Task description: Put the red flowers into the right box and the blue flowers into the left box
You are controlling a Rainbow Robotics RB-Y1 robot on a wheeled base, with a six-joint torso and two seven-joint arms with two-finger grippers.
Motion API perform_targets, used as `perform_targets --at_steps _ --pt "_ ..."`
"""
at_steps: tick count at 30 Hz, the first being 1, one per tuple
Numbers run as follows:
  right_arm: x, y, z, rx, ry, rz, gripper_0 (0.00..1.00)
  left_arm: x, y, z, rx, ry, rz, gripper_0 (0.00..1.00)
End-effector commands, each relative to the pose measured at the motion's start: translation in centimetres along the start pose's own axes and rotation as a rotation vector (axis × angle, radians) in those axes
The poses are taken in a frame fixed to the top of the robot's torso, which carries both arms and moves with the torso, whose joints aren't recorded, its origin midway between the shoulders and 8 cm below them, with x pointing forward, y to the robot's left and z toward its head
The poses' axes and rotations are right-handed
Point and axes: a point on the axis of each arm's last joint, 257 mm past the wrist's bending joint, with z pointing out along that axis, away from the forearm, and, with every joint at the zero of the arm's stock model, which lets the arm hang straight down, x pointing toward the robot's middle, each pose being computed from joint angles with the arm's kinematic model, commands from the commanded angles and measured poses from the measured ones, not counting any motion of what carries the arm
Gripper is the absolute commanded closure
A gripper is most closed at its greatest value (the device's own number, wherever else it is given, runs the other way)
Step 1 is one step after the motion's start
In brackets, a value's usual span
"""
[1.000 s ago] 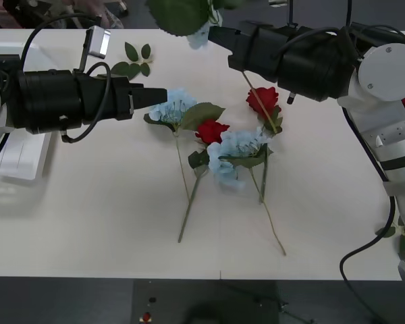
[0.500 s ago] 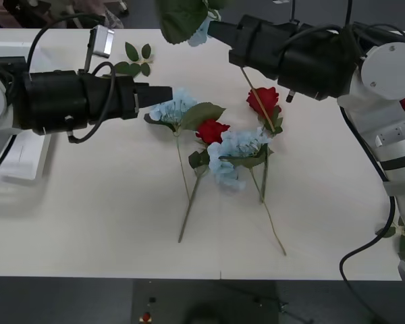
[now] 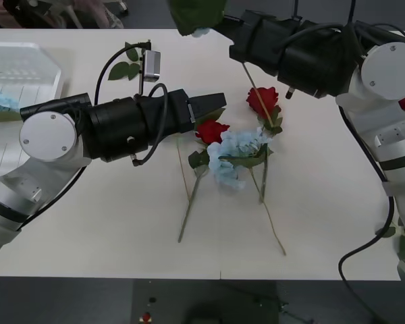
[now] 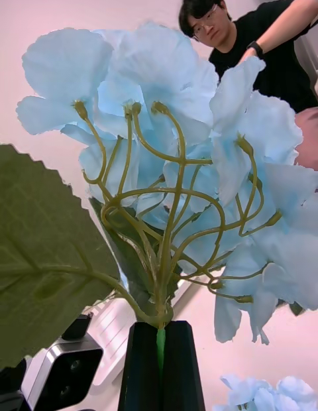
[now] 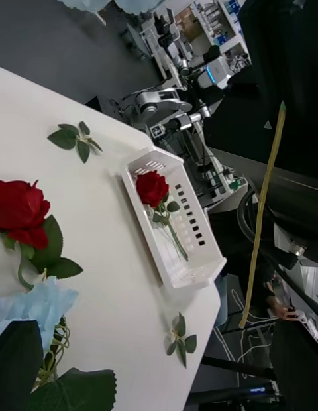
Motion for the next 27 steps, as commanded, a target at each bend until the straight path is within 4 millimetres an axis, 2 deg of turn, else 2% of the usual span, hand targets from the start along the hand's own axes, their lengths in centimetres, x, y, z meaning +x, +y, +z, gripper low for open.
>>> perform_targets --at_steps 1,9,15,16,18,19,20,21,27 --pt "-1.0 1.6 1.1 -0.021 -0.032 -0.055 1.0 -1.6 -2.8 0.9 0.066 -0.025 -0.068 0.0" --pt "-0.2 2.2 1.8 -0.036 -0.028 -0.04 1.0 -2.1 -5.1 3.3 0.105 -0.062 -0.061 0.0" --pt "0.9 2.6 2.9 -0.05 -0.028 -0.003 1.0 -4.0 -5.0 4.0 0.075 -0.137 0.01 0.0" --pt "1.2 2.7 3.1 -0.052 -0.03 0.007 1.0 -4.2 -4.9 4.1 0.065 -0.146 0.029 0.06" --pt "1.2 2.8 3.3 -0.055 -0.034 0.014 1.0 -4.7 -4.5 4.1 0.048 -0.165 0.056 0.35" --pt "1.3 3.0 3.5 -0.058 -0.036 0.02 1.0 -4.9 -4.4 4.1 0.042 -0.171 0.067 0.72" --pt "1.4 2.9 3.5 -0.057 -0.035 0.023 1.0 -4.9 -4.1 4.0 0.036 -0.177 0.065 0.92" --pt "1.6 2.8 3.6 -0.055 -0.033 0.021 1.0 -5.1 -4.1 4.0 0.034 -0.183 0.07 1.0" --pt "2.0 2.7 4.0 -0.046 -0.038 0.023 1.0 -5.8 -3.8 3.8 0.02 -0.202 0.093 1.0"
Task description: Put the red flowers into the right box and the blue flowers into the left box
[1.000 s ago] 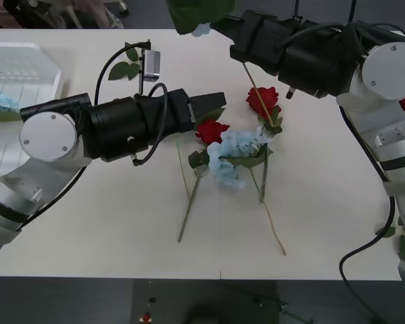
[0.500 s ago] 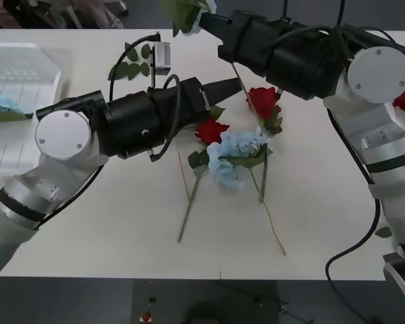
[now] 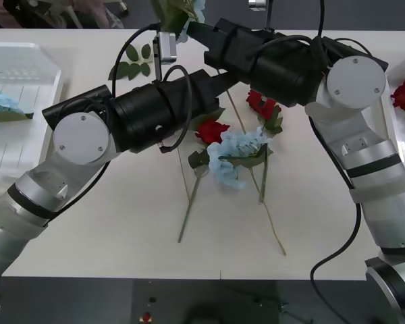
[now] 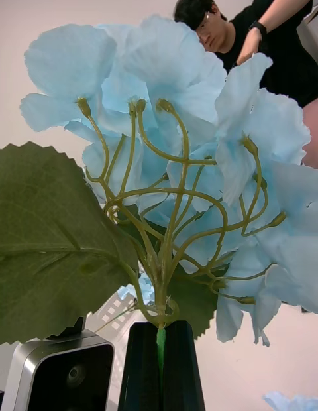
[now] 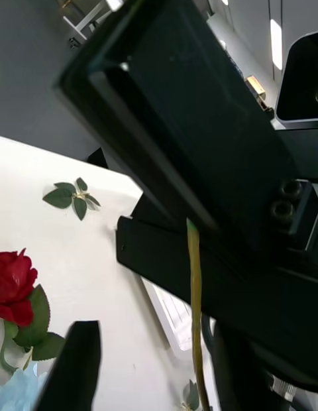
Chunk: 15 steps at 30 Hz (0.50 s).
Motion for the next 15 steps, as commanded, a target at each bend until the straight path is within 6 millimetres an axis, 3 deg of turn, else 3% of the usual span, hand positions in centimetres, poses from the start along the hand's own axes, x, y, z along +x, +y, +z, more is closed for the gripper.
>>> perform_targets --at_steps 1,15 --pt "-0.16 1.79 1.07 -0.031 -0.008 -0.068 1.0 -2.71 -1.84 0.64 0.03 -0.046 0.019 1.0" --pt "-0.33 1.63 1.03 -0.027 -0.014 -0.065 1.0 -2.79 -1.36 0.55 0.016 -0.049 0.045 1.0"
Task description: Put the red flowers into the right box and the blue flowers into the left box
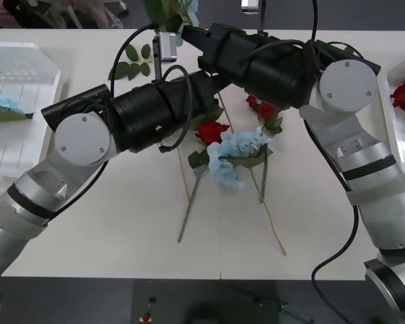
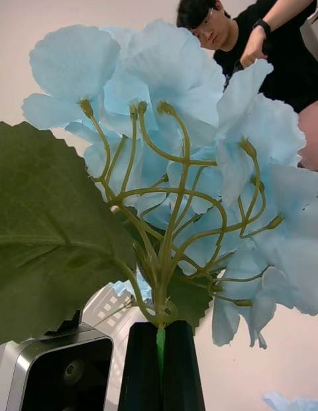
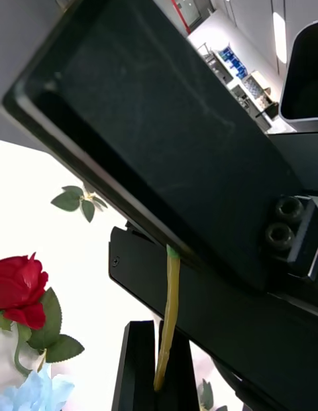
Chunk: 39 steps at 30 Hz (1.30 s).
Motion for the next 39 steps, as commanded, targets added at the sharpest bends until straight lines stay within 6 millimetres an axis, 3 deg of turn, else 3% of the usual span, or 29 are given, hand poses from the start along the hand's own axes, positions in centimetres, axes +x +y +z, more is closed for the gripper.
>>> perform_targets --at_steps 1,7,10,12,14,20,28,31,34,39 --pt "-1.1 1.4 0.6 -0.026 -0.02 -0.04 1.0 -2.8 -1.6 0.5 0.029 -0.051 0.007 1.0" --pt "-1.2 1.4 0.6 -0.025 -0.023 -0.036 1.0 -2.8 -1.6 0.5 0.029 -0.051 0.007 1.0" --pt "-1.0 1.0 0.6 -0.011 -0.015 -0.063 0.46 -2.8 -1.6 0.5 0.029 -0.051 0.006 1.0" --pt "-1.0 0.8 0.5 -0.004 -0.011 -0.079 0.33 -2.8 -1.6 0.5 0.028 -0.051 0.008 1.0" --pt "-1.0 0.7 0.6 0.0 -0.01 -0.09 0.29 -2.8 -1.5 0.5 0.025 -0.05 0.012 1.0" --pt "-1.0 0.6 0.5 0.003 -0.008 -0.107 0.2 -2.8 -1.3 0.5 0.018 -0.049 0.024 1.0" --pt "-1.2 0.0 0.0 0.016 0.0 -0.126 0.19 -2.8 -1.2 0.5 0.016 -0.048 0.028 1.0" --pt "-1.4 -0.5 -0.5 0.021 0.006 -0.129 0.18 -3.0 -0.1 0.0 -0.018 -0.04 0.101 1.0" --pt "-1.7 -1.2 -1.4 0.029 0.016 -0.123 0.18 -4.3 2.7 -2.4 -0.081 0.011 0.182 1.0" --pt "-2.7 -2.8 -3.2 0.042 0.02 -0.075 0.18 -6.6 7.7 -9.1 -0.198 0.175 0.266 1.0"
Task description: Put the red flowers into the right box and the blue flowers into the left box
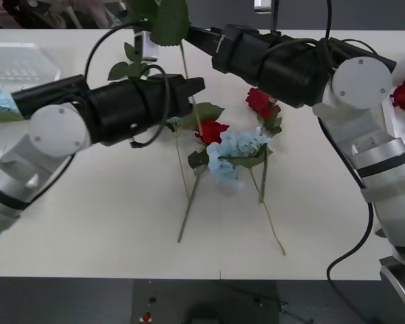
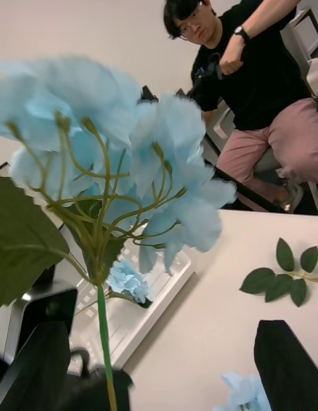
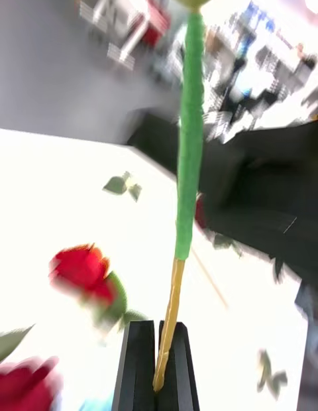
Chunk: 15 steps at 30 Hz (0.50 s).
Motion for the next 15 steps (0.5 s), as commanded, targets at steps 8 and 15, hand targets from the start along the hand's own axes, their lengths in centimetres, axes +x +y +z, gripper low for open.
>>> perform_targets --at_steps 8,15 --pt "-2.4 -4.5 -7.1 0.031 0.123 0.046 0.18 -4.2 17.0 -22.9 -0.49 0.34 0.273 1.0" --pt "2.9 -9.2 -15.4 0.285 0.528 0.267 0.18 -5.0 29.6 -38.4 -0.872 0.583 0.46 1.0"
